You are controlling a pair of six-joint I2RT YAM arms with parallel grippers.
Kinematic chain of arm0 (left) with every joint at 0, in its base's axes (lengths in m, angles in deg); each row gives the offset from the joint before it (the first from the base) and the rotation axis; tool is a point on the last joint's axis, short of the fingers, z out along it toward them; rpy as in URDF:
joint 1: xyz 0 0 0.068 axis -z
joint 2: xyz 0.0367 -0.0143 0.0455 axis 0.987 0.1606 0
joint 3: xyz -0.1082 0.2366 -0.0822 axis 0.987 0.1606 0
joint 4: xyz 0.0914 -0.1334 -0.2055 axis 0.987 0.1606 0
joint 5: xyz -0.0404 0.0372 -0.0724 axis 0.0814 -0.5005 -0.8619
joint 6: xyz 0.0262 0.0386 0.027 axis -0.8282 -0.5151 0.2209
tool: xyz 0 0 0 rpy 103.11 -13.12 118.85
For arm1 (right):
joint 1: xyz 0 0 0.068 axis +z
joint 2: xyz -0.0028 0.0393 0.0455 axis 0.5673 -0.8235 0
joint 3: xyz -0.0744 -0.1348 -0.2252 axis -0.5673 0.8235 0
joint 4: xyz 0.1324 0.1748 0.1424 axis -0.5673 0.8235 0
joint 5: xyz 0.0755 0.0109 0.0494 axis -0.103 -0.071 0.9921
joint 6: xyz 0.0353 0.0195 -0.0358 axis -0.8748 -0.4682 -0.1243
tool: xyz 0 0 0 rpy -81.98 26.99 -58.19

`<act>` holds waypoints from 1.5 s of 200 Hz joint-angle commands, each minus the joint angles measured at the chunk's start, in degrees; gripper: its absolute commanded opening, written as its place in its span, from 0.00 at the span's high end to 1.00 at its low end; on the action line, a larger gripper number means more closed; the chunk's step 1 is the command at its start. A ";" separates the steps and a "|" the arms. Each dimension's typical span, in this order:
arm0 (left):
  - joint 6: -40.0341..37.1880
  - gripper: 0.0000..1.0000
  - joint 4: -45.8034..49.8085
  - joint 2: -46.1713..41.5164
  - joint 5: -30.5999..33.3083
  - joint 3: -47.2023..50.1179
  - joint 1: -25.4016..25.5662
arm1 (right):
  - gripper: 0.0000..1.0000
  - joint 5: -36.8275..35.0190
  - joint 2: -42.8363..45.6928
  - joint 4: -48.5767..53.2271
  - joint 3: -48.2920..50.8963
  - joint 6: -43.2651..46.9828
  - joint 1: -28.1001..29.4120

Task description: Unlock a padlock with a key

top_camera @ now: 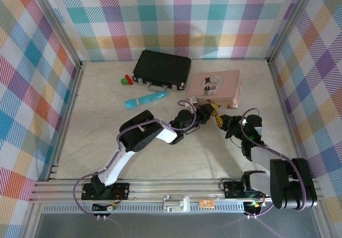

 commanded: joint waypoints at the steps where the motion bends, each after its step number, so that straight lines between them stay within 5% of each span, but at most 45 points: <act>1: -3.18 1.00 -2.32 3.24 -1.05 -1.75 1.57 | 1.00 -6.04 6.78 -7.37 -1.45 -23.99 0.89; 26: -2.79 1.00 -2.26 3.93 -1.02 -3.67 1.85 | 1.00 -9.67 13.22 2.32 -4.29 -23.85 0.97; 59: -3.72 1.00 -1.60 2.98 -0.58 -2.77 1.76 | 1.00 -9.61 10.35 0.53 -0.29 -21.54 0.71; 107: -5.82 1.00 3.09 1.49 0.20 -1.83 0.99 | 0.99 -3.11 2.90 6.24 -5.32 2.54 -2.75; 136: -7.84 1.00 10.54 -0.11 -0.21 -2.70 0.12 | 0.83 -1.80 3.40 17.71 -10.79 20.05 -3.15; 199: -13.56 1.00 26.65 -2.68 1.22 -5.68 -0.52 | 0.56 -11.32 13.16 37.77 -12.98 48.50 -3.17; 259: -18.95 1.00 40.79 -4.80 1.37 -7.78 -0.52 | 0.23 -10.85 13.16 44.86 -15.00 63.44 -3.20; 300: -21.40 1.00 50.45 -5.93 2.10 -9.54 -0.24 | 0.16 -11.01 11.67 46.56 -17.20 68.41 -3.16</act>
